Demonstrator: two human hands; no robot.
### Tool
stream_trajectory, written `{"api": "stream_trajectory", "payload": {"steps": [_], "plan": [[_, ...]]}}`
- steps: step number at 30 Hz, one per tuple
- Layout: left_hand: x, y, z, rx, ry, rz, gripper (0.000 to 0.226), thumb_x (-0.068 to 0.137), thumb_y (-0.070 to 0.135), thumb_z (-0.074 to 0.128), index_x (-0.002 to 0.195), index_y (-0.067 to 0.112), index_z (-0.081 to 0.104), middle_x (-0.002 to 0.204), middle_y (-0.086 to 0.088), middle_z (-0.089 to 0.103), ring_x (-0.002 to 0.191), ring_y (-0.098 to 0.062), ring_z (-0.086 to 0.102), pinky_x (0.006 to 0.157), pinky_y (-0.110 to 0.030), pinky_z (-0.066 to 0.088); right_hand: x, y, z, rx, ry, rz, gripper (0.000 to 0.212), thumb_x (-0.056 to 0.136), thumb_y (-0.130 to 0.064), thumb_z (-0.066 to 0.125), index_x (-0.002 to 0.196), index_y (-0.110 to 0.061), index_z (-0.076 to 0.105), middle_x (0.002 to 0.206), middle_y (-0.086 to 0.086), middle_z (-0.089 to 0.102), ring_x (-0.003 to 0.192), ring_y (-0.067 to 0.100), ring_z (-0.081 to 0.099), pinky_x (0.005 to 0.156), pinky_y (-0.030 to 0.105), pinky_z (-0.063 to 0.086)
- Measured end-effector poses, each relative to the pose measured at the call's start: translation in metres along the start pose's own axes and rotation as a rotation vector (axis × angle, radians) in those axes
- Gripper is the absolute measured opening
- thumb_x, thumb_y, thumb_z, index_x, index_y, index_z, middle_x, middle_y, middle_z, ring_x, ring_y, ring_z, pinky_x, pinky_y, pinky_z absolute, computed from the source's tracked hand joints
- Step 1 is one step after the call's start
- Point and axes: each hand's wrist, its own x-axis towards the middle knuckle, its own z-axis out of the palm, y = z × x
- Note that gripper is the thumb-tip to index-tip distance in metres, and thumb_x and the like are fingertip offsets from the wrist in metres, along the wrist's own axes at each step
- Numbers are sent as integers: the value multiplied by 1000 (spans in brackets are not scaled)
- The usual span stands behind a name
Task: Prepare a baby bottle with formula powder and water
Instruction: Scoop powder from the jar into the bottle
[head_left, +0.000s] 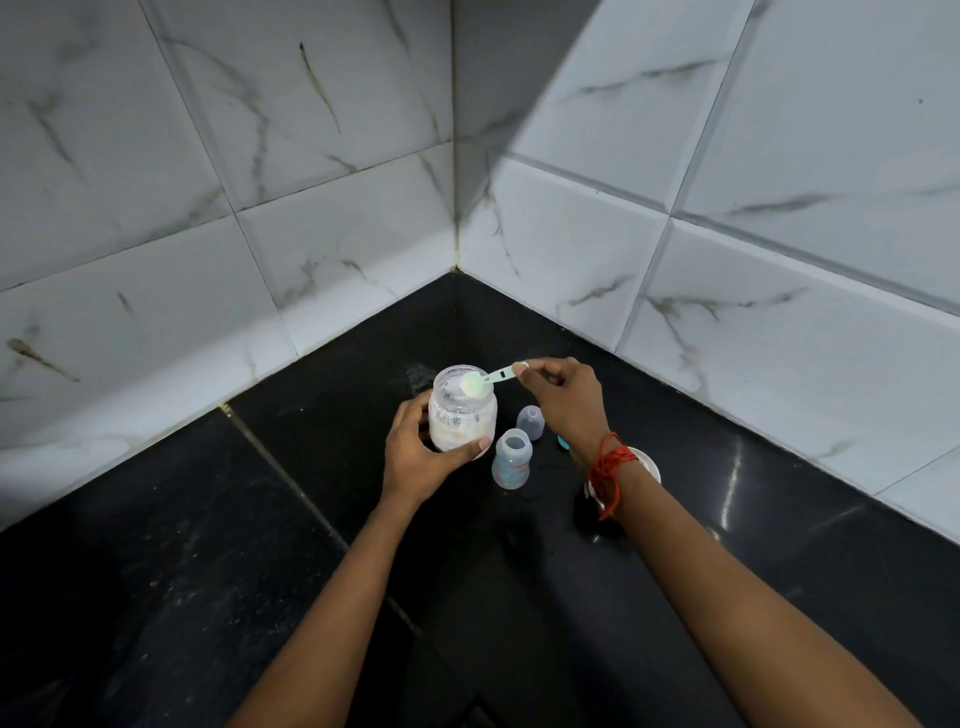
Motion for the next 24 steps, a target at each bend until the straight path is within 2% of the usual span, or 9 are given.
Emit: {"api": "stream_trajectory", "payload": {"steps": [2, 4, 8, 12, 15, 18, 21, 24], "plan": [[0, -1, 0, -3, 1, -5, 87, 57, 47, 98, 133, 28, 61, 129, 11, 59, 117, -6, 63, 94, -36, 59, -1, 1, 1, 2, -6, 34, 8, 88, -28, 72, 87, -28, 80, 77, -12, 64, 90, 19, 65, 88, 39, 53], [0, -5, 0, -21, 15, -20, 85, 58, 44, 100, 133, 32, 61, 131, 13, 62, 119, -5, 63, 96, -35, 58, -1, 3, 2, 88, 1, 106, 10, 88, -26, 73, 89, -21, 81, 67, -16, 63, 77, 11, 61, 79, 35, 51], [3, -18, 3, 23, 44, -76, 82, 58, 45, 98, 131, 41, 60, 129, 18, 67, 121, -8, 61, 102, -38, 53, 1, 1, -2, 311, 57, 283, 14, 88, -25, 74, 94, -13, 80, 59, -12, 61, 58, 1, 52, 60, 20, 42], [14, -38, 8, -16, 69, -143, 75, 53, 44, 98, 117, 57, 60, 120, 17, 72, 112, -5, 68, 99, -41, 57, 1, 3, -11, 382, 71, 356, 16, 87, -24, 75, 95, -10, 79, 61, -6, 49, 52, 4, 41, 52, 19, 36], [22, -48, 13, -41, 83, -196, 77, 56, 33, 99, 120, 50, 59, 122, 12, 72, 113, -7, 68, 101, -41, 57, 2, 7, -17, 383, 78, 374, 10, 88, -23, 75, 90, -14, 78, 55, -8, 43, 45, 3, 36, 47, 17, 34], [25, -56, 18, -47, 75, -219, 79, 60, 21, 100, 124, 43, 59, 123, 11, 71, 114, -10, 68, 103, -41, 56, 2, 9, -23, 375, 88, 381, 8, 88, -23, 75, 89, -15, 77, 65, -7, 57, 56, 5, 43, 52, 19, 37], [23, -60, 21, -32, 46, -221, 83, 63, 20, 99, 132, 38, 58, 127, 12, 68, 119, -11, 66, 105, -37, 54, 0, 11, -25, 364, 94, 390, 6, 87, -24, 75, 83, -20, 76, 72, -2, 58, 60, 7, 44, 53, 21, 38], [15, -64, 22, -7, 66, -276, 101, 61, 26, 101, 147, 22, 49, 141, 3, 61, 128, -15, 60, 109, -37, 50, -4, 13, -26, 367, 96, 386, 8, 87, -25, 75, 79, -23, 75, 75, 0, 58, 66, 9, 46, 56, 23, 39]]}}
